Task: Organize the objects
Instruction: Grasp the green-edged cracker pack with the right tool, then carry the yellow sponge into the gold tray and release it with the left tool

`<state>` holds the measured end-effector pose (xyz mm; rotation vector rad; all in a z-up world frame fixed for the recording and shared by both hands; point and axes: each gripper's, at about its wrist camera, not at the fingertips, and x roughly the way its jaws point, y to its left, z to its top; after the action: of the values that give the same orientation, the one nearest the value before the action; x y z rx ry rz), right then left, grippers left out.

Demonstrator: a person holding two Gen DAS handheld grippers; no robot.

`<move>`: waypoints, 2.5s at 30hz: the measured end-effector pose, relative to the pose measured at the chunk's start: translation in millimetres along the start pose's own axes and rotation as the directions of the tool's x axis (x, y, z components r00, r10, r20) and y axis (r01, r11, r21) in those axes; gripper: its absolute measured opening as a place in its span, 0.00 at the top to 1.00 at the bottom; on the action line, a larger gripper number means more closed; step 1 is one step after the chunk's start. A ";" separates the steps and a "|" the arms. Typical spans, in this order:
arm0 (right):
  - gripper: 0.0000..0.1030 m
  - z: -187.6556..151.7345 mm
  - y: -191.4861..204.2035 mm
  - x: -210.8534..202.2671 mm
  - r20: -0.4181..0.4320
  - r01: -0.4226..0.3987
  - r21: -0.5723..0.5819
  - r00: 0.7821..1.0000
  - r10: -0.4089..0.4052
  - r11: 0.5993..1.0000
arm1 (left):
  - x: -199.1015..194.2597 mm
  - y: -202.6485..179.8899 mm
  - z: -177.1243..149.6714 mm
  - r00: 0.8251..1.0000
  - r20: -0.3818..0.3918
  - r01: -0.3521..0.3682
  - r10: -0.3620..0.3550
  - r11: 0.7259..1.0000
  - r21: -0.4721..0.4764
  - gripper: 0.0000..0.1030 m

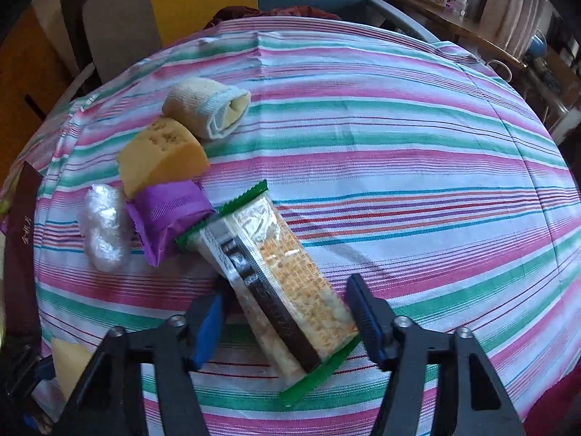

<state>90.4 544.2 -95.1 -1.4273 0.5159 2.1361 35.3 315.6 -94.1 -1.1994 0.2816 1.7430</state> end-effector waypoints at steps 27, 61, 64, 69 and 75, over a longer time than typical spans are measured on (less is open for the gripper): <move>0.57 -10.9 0.1 -12.1 -0.009 -0.013 -0.008 1.000 0.012 1.000 | 6.5 -7.4 -5.1 0.997 0.050 -0.054 0.052 0.998 0.040 0.45; 0.59 -12.5 10.2 -13.1 0.000 0.039 -0.077 0.999 -0.039 0.996 | -174.8 162.1 -55.4 0.899 0.190 -0.323 0.396 0.889 -0.325 0.51; 0.59 -14.1 12.6 -13.9 0.001 0.043 -0.079 0.999 -0.043 0.996 | -171.0 181.4 -71.6 0.893 0.138 -0.359 0.428 0.864 -0.353 0.50; 0.59 -14.3 12.4 -13.5 0.001 0.044 -0.081 0.999 -0.044 0.996 | -155.2 197.0 -84.8 0.898 0.060 -0.384 0.435 0.844 -0.374 0.46; 0.59 -14.5 12.5 -13.2 0.000 0.046 -0.084 0.999 -0.046 0.995 | -139.8 200.2 -93.8 0.901 0.030 -0.394 0.433 0.845 -0.361 0.41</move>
<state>97.5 523.4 -87.9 -1.4723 0.3945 2.1427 -63.1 73.3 -87.9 -1.3556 0.1769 2.3060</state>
